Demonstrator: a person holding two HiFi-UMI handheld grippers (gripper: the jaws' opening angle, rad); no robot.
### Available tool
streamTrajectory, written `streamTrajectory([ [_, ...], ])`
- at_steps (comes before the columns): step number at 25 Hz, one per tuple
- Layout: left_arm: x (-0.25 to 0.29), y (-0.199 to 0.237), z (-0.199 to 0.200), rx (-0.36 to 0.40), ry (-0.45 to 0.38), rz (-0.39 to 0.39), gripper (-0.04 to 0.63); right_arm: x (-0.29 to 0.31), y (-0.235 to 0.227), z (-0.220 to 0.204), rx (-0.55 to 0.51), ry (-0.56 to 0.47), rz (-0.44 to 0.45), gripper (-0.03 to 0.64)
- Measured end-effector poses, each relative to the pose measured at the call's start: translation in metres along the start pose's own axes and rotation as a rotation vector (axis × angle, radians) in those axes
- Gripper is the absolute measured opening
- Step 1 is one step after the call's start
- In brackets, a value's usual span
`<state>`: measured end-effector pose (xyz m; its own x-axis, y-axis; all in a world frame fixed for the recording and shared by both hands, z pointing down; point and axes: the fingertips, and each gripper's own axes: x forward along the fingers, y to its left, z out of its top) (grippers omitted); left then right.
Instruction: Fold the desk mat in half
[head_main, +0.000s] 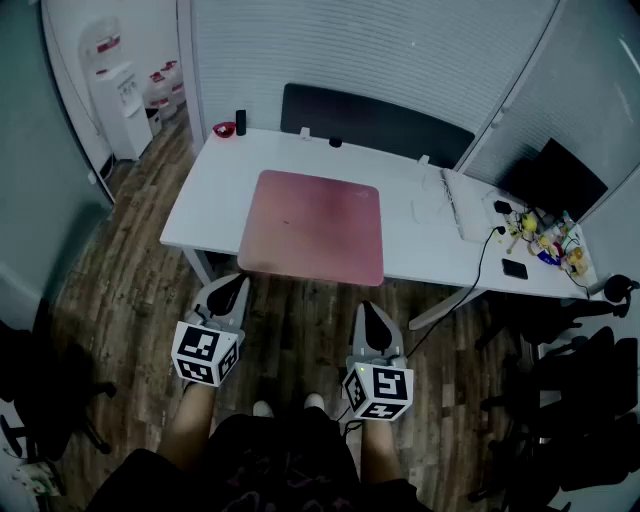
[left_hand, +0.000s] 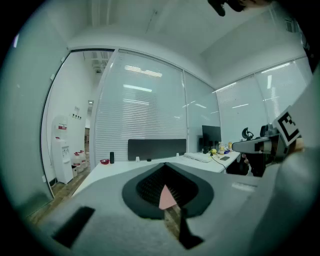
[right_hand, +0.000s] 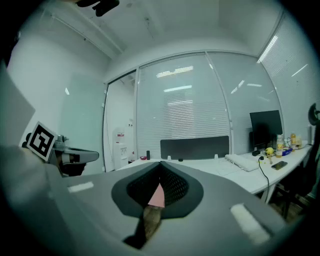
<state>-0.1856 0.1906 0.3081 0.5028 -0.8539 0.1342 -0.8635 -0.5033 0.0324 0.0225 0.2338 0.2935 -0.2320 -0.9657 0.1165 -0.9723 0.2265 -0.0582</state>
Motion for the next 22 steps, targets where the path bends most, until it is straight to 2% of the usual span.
streamTrajectory([
  [10,0.007,-0.001,-0.004,0.037,0.020,-0.023,0.000,0.004,-0.001,-0.008,-0.005,0.005,-0.019,-0.003],
  [22,0.002,0.010,-0.013,0.001,0.023,-0.038,0.000,-0.004,0.008,-0.006,-0.015,-0.019,-0.044,0.000],
])
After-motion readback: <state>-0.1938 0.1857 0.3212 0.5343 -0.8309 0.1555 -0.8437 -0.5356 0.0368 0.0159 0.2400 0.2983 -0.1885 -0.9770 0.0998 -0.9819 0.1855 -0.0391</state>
